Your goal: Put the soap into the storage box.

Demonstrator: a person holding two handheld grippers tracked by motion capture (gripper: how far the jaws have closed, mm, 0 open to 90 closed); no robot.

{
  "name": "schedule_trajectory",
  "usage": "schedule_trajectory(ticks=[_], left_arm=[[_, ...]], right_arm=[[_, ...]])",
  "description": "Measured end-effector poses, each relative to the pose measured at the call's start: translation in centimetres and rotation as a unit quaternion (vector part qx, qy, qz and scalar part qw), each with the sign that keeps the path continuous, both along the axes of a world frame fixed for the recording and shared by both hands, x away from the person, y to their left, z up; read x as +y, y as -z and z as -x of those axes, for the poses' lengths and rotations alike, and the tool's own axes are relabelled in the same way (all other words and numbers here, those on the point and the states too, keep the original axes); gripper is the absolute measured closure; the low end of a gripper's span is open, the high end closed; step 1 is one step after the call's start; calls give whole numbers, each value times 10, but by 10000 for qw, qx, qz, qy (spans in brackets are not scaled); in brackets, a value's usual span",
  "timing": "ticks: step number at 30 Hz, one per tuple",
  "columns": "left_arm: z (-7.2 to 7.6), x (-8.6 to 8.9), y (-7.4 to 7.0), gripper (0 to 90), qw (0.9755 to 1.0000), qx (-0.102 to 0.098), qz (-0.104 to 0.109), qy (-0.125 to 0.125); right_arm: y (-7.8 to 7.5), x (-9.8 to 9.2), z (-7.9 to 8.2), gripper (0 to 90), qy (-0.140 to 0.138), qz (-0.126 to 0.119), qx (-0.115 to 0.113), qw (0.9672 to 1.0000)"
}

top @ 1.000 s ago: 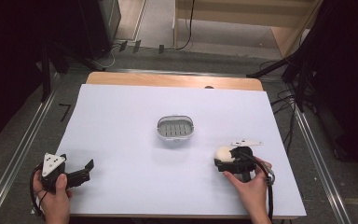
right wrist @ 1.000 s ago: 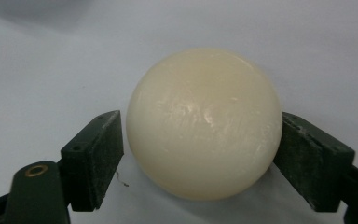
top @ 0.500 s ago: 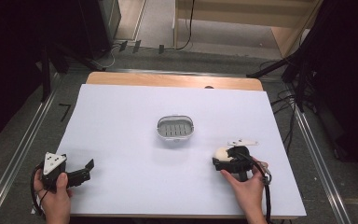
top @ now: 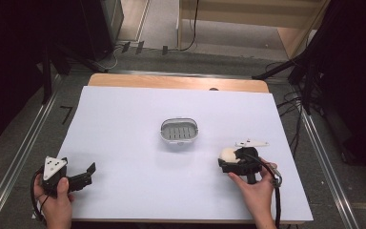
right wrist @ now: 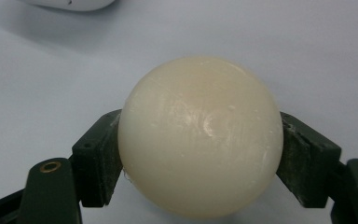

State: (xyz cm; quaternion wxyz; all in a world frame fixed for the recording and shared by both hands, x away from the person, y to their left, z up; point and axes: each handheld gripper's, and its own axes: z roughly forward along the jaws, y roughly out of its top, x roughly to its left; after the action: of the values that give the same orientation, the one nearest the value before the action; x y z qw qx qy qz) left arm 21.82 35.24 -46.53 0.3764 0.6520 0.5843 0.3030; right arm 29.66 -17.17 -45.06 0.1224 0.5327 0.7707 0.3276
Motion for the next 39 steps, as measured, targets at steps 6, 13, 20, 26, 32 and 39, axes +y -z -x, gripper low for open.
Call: schedule_trajectory(ticks=[6,13,20,26,32,39], left_arm=[[0,0,0,3,10000,-8,-11,29],[0,0,0,3,10000,10,-9,31],[0,0,0,3,10000,13,-26,45],[0,-1,0,3,10000,27,-39,52],[0,-1,0,3,10000,26,-47,65],[0,-1,0,4,9999,3,-46,97]], right_arm=[[-5,5,-2,251,-90,-37,-57,9999],[-8,11,-6,251,-136,-67,-63,9999],[-11,16,-8,251,-184,-114,-88,9997],[-14,17,-12,251,-178,-176,-97,9996],[-16,21,-14,251,-220,-162,-120,9996],[-17,27,-16,251,-286,-182,-91,9994]])
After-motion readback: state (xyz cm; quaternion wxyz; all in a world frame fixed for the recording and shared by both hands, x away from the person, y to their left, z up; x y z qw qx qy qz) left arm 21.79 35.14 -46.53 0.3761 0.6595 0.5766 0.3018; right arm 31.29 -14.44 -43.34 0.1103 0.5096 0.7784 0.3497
